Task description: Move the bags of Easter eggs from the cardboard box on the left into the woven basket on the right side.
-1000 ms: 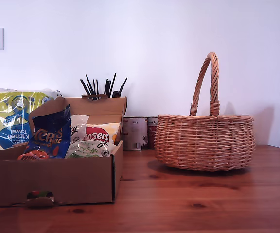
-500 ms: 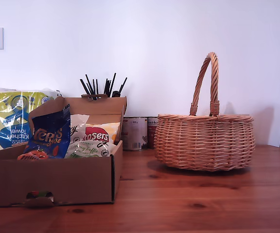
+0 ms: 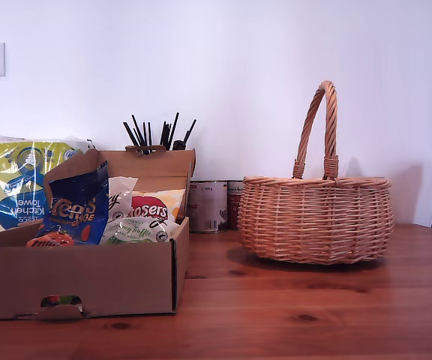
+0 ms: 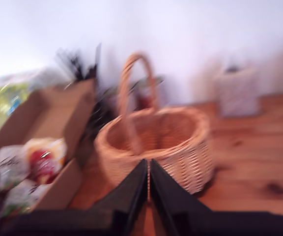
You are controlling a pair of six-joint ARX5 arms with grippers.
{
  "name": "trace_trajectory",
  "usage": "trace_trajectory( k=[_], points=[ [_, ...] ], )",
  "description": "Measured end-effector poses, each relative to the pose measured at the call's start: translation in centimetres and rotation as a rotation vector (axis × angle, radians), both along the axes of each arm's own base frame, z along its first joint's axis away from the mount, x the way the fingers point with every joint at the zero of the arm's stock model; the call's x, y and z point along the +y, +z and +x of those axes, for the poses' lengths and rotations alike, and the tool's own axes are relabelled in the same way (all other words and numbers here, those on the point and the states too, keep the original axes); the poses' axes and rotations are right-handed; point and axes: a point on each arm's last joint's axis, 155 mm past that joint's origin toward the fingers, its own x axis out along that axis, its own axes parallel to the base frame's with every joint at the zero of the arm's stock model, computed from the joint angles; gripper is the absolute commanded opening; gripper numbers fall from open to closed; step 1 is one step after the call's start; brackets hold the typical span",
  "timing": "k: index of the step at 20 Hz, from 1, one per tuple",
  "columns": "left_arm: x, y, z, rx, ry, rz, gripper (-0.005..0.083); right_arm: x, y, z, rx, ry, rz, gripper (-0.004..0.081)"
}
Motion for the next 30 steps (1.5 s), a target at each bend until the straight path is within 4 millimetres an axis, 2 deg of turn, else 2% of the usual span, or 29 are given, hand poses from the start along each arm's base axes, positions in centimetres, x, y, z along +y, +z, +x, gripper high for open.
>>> trace_trajectory(
  k=[3, 6, 7, 8, 9, 10, 11, 13, 19, 21, 27, 30],
  points=[
    [-2.3, -1.1, 0.5, 0.105, -0.163, 0.103, -0.0019, 1.3, 0.4, 0.0, 0.064, 0.063, -0.037, -0.0013],
    [-3.7, -1.6, 1.4, 0.125, -0.306, 0.253, 0.0012, 2.4, 1.2, 0.3, 0.073, 0.116, -0.094, -0.0013],
    [-4.0, -1.9, 1.8, 0.130, -0.350, 0.302, 0.0075, 2.7, 1.2, 0.4, 0.081, 0.129, -0.104, -0.0013],
    [-4.4, -2.2, 2.2, 0.135, -0.389, 0.346, 0.0226, 2.9, 0.8, 0.6, 0.095, 0.137, -0.108, -0.0013],
    [-4.7, -2.5, 2.7, 0.137, -0.427, 0.393, 0.0428, 3.2, 0.4, 0.7, 0.114, 0.146, -0.112, -0.0013],
    [-4.9, -2.6, 3.5, 0.134, -0.448, 0.437, 0.0575, 3.4, 0.0, 0.7, 0.128, 0.154, -0.114, -0.0013],
    [-4.8, -2.8, 4.6, 0.130, -0.446, 0.488, 0.0630, 3.5, -0.3, 0.8, 0.141, 0.161, -0.117, -0.0013],
    [-4.8, -3.2, 6.3, 0.117, -0.456, 0.574, 0.0629, 3.9, -0.5, 0.8, 0.150, 0.174, -0.119, -0.0013],
    [-7.1, -3.9, 8.7, 0.126, -0.567, 0.725, 0.0629, 4.0, -0.5, 0.8, 0.150, 0.180, -0.120, -0.0013],
    [-7.3, -5.4, 9.5, 0.181, -0.599, 0.771, 0.0629, 4.0, -0.5, 0.8, 0.147, 0.182, -0.127, -0.0013],
    [-7.0, -11.5, 11.6, 0.374, -0.685, 0.894, 0.0624, 4.1, -0.7, 0.8, 0.145, 0.186, -0.145, -0.0013],
    [-6.8, -13.1, 12.6, 0.408, -0.709, 0.958, 0.0624, 4.1, -0.6, 0.8, 0.144, 0.186, -0.145, -0.0013]
  ],
)
